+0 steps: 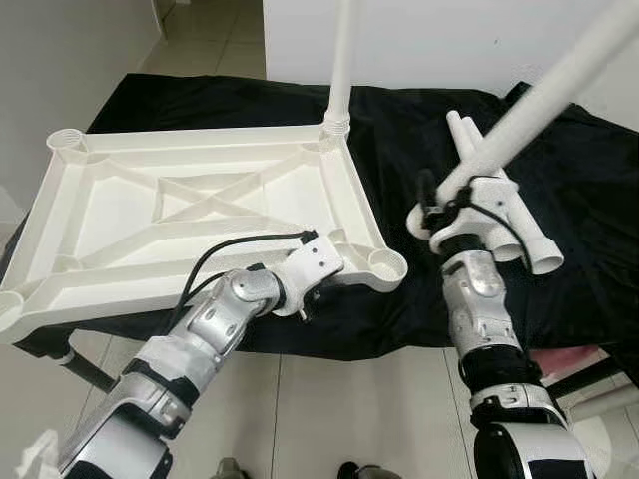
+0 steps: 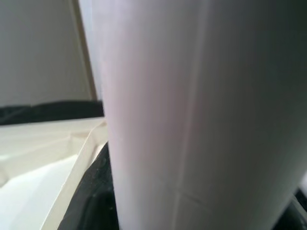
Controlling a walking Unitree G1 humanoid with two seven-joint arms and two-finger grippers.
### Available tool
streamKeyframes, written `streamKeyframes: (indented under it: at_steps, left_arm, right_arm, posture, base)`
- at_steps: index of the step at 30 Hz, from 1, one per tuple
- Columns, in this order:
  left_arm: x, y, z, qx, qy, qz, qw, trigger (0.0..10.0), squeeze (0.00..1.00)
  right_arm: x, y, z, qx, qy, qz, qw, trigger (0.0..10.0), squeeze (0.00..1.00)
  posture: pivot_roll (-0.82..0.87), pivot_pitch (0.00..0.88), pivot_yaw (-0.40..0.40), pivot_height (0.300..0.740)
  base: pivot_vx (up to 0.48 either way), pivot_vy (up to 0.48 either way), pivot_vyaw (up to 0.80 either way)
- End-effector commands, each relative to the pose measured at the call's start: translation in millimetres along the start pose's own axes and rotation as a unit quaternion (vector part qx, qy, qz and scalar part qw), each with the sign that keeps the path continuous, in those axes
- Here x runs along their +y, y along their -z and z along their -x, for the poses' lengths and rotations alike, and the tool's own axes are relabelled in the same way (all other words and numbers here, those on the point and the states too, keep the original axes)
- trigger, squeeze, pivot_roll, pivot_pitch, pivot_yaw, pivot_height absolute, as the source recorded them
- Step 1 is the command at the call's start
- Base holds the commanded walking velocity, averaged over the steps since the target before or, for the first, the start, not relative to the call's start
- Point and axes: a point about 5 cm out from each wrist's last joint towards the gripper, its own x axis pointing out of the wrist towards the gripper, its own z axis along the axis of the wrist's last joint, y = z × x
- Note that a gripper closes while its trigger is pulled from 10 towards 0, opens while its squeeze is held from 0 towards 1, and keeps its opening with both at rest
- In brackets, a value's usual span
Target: Building children table
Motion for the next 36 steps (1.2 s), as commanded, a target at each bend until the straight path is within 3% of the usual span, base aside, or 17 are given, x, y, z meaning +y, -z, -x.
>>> streamKeyframes:
  at_steps: [1, 3, 4, 8, 12, 18, 24, 29, 36]
  left_arm:
    - [0.1, -7.8, 3.1, -0.021, 0.010, 0.010, 1.000, 10.0, 1.00]
    - [3.5, -12.7, 7.5, -0.039, -0.006, 0.012, 0.999, 10.0, 0.98]
    - [5.7, -15.6, 11.4, -0.050, -0.015, 0.019, 0.998, 10.0, 0.00]
    - [15.4, -19.9, 22.9, -0.063, -0.044, 0.044, 0.996, 10.0, 0.00]
    - [20.8, -20.9, 30.4, -0.071, -0.063, 0.042, 0.995, 10.0, 0.00]
    - [24.4, -24.3, 39.1, -0.099, -0.086, 0.042, 0.991, 10.0, 0.00]
    - [23.3, -30.5, 41.8, -0.126, -0.132, 0.070, 0.981, 10.0, 0.00]
    - [18.2, -27.4, 46.7, -0.130, -0.138, 0.049, 0.981, 10.0, 0.00]
    - [12.8, -22.6, 53.5, -0.134, -0.120, 0.055, 0.982, 10.0, 0.00]
  right_arm:
    - [0.4, 3.3, 1.8, 0.016, -0.005, 0.014, 1.000, 10.0, 0.00]
    - [1.4, 4.9, 3.5, 0.022, -0.008, 0.018, 1.000, 10.0, 0.00]
    - [2.2, 5.7, 5.2, 0.026, -0.011, 0.017, 0.999, 10.0, 0.00]
    - [4.7, 5.6, 9.5, 0.025, -0.029, 0.017, 0.999, 10.0, 0.00]
    - [7.3, 5.6, 12.9, 0.019, -0.042, 0.032, 0.998, 10.0, 0.00]
    - [14.6, 4.3, 17.8, 0.012, -0.082, 0.001, 0.997, 10.0, 0.00]
    - [23.2, 1.0, 18.8, 0.007, -0.103, -0.009, 0.995, 10.0, 0.00]
    - [30.3, 5.5, 22.9, 0.019, -0.123, -0.012, 0.992, 10.0, 0.00]
    - [32.2, 14.2, 31.9, 0.039, -0.139, -0.009, 0.990, 10.0, 0.00]
  posture:
    - [-0.01, 0.091, -0.010, 0.740]
    - [0.00, 0.093, -0.014, 0.740]
    - [0.00, 0.092, -0.015, 0.740]
    - [0.00, 0.093, -0.023, 0.740]
    - [0.00, 0.092, -0.029, 0.740]
    - [0.01, 0.090, -0.041, 0.740]
    - [0.02, 0.080, -0.061, 0.740]
    - [0.03, 0.076, -0.071, 0.740]
    - [0.04, 0.077, -0.080, 0.740]
  base:
    - [0.000, 0.000, 0.00]
    - [0.000, 0.000, 0.00]
    - [0.000, 0.000, 0.00]
    - [0.000, 0.000, 0.00]
    - [0.000, 0.000, 0.00]
    - [0.000, 0.000, 0.00]
    - [0.000, 0.000, 0.00]
    - [0.000, 0.000, 0.00]
    - [0.000, 0.000, 0.00]
